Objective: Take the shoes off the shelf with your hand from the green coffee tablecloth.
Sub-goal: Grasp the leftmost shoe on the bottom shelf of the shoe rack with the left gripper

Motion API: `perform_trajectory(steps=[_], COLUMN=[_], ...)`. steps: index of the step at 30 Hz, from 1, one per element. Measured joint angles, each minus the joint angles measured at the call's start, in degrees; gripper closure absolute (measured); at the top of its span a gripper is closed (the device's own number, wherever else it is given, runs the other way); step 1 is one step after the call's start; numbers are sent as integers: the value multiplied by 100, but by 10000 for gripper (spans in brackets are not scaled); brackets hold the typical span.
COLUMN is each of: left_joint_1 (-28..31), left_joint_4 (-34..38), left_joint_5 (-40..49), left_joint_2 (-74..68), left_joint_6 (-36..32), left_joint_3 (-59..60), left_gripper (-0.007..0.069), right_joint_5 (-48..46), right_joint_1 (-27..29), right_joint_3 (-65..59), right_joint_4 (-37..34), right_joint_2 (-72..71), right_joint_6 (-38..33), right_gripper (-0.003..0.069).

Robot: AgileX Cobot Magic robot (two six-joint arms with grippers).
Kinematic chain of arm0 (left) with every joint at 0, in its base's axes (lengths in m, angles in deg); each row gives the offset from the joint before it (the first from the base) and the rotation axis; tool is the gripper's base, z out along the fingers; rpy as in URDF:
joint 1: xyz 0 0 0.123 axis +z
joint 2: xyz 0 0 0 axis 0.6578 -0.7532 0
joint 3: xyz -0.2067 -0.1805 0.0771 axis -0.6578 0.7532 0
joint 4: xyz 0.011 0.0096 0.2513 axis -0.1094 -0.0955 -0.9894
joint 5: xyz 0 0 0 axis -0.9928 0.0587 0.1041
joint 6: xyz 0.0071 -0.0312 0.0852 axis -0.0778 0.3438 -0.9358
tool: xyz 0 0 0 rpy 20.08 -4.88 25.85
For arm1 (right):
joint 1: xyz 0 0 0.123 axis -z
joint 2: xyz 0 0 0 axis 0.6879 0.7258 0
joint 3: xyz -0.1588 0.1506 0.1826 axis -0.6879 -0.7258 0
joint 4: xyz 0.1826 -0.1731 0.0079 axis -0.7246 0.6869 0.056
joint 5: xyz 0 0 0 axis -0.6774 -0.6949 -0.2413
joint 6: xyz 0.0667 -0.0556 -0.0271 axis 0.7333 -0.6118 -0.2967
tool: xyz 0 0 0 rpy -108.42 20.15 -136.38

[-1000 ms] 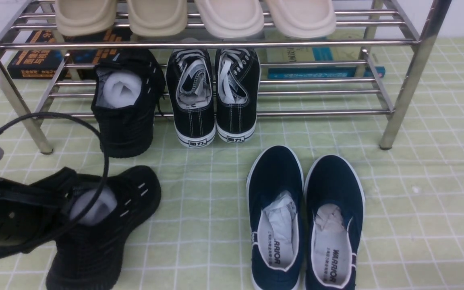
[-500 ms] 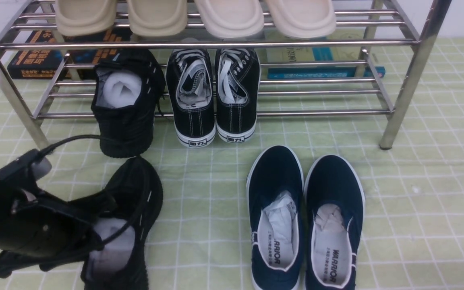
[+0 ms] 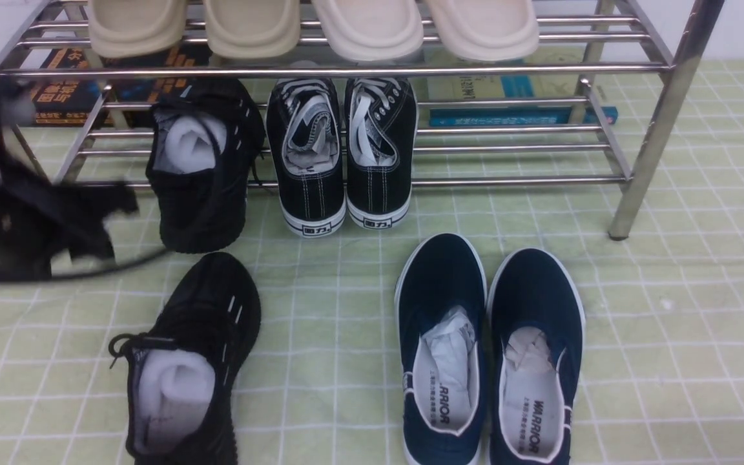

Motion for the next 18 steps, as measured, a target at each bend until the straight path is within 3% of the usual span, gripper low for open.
perform_trajectory(steps=[7,18], left_joint_1=[0,0], left_joint_4=[-252,-370], left_joint_5=[-2131,-3655], left_joint_2=[-583,-1905], left_joint_6=[-7,-7], left_joint_3=[-244,-244], left_gripper=[249,249], right_joint_5=[0,0], right_joint_1=[0,0], right_joint_3=[0,0], right_joint_4=[0,0], right_joint_2=[0,0], right_joint_6=[0,0], right_gripper=[421,421])
